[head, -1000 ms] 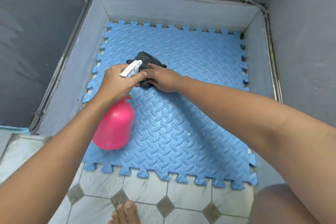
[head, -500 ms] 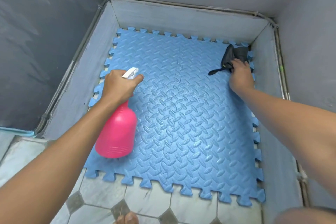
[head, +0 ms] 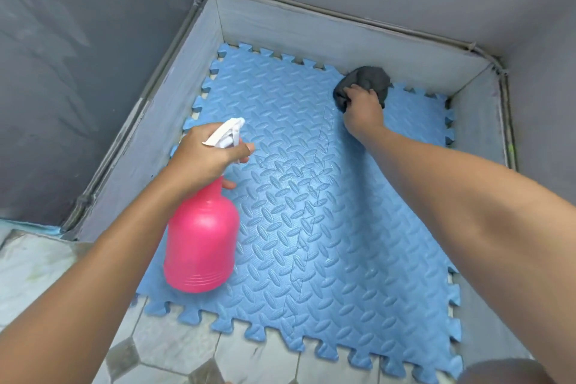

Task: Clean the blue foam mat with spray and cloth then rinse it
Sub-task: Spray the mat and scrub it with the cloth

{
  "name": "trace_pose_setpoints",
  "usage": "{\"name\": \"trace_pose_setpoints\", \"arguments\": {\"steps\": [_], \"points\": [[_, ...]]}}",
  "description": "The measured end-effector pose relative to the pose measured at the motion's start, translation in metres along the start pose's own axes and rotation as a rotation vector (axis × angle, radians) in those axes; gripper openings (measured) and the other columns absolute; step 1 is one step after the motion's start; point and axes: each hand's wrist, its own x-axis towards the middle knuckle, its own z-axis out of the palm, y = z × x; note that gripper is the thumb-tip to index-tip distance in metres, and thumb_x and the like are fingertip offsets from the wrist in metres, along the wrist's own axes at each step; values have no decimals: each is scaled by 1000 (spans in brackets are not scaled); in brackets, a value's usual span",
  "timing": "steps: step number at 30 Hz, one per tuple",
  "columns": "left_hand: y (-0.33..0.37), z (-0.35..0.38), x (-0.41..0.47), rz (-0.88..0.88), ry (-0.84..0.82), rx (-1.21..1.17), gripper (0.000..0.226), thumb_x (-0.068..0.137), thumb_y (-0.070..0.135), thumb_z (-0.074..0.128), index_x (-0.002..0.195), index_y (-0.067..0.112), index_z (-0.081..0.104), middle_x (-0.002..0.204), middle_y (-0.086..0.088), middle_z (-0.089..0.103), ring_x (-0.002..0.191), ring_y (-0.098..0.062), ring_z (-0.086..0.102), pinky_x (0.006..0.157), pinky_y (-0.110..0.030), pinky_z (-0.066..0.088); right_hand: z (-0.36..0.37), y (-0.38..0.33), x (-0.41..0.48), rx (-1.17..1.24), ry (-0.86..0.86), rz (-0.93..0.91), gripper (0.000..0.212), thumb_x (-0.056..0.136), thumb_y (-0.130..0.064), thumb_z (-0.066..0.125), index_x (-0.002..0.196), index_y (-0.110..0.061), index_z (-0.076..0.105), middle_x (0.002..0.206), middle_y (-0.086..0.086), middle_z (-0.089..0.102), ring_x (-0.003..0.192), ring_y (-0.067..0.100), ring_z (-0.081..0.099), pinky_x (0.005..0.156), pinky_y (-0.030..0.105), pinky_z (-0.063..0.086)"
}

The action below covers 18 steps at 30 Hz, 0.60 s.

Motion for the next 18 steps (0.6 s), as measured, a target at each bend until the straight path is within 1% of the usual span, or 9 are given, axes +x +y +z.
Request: {"name": "trace_pose_setpoints", "arguments": {"steps": [3,5,7,9,11,13,15,17,18], "points": [[-2,-8,-7,-6,-14,-70,12,92,12,75,101,12,66,99,-15,70,105,-23,75,61,-50,64,34,-81,-4,3,-122,-267,56,89,1,43,139,-20,57,153,2,46,144,39,31,120,47,24],[-3,-13,-14,4,-15,-98,11,94,7,72,97,15,65,98,-12,68,104,-19,76,59,-49,64,59,-124,-18,-14,-202,-526,54,90,-1,45,138,-22,59,150,1,50,143,37,33,120,44,24],[-5,-19,-20,24,-30,-99,13,94,4,71,93,15,65,97,-15,66,104,-19,75,59,-49,64,68,-148,-37,-37,-328,-746,50,95,-11,39,139,-28,57,151,-7,48,146,28,32,120,41,27],[-3,-24,-27,43,-46,-97,13,94,2,70,92,13,64,95,-15,64,106,-20,74,60,-50,64,61,-141,-47,-45,-360,-853,52,96,-13,36,140,-34,54,153,-14,44,148,21,29,115,42,36],[-3,-30,-35,48,-51,-112,11,95,2,70,94,11,63,93,-8,64,110,-24,72,63,-53,64,43,-111,-49,-31,-338,-805,56,94,-1,44,141,-31,54,153,-14,45,149,18,29,112,36,38],[-4,-36,-45,44,-30,-143,10,95,3,70,95,10,63,94,-7,64,113,-26,71,65,-54,64,18,-68,-52,-30,-265,-673,60,90,6,48,140,-26,56,151,-11,47,148,18,31,113,37,37],[-8,-44,-56,49,8,-177,11,93,10,73,94,14,63,96,-11,62,114,-30,69,65,-50,64,-2,-16,-51,-41,-164,-461,59,89,8,48,139,-23,57,151,-5,48,147,25,33,117,42,33],[-14,-51,-67,63,47,-170,13,90,18,75,95,16,64,100,-21,59,108,-34,68,65,-50,64,-19,33,-46,-47,-86,-237,61,89,7,46,142,-20,53,155,0,44,146,32,32,120,45,28],[-16,-55,-73,67,70,-165,15,90,21,75,97,14,63,104,-24,58,104,-32,67,64,-51,64,-22,47,-45,-47,-73,-139,61,88,7,46,144,-17,50,156,2,41,145,34,32,119,47,28]]}}
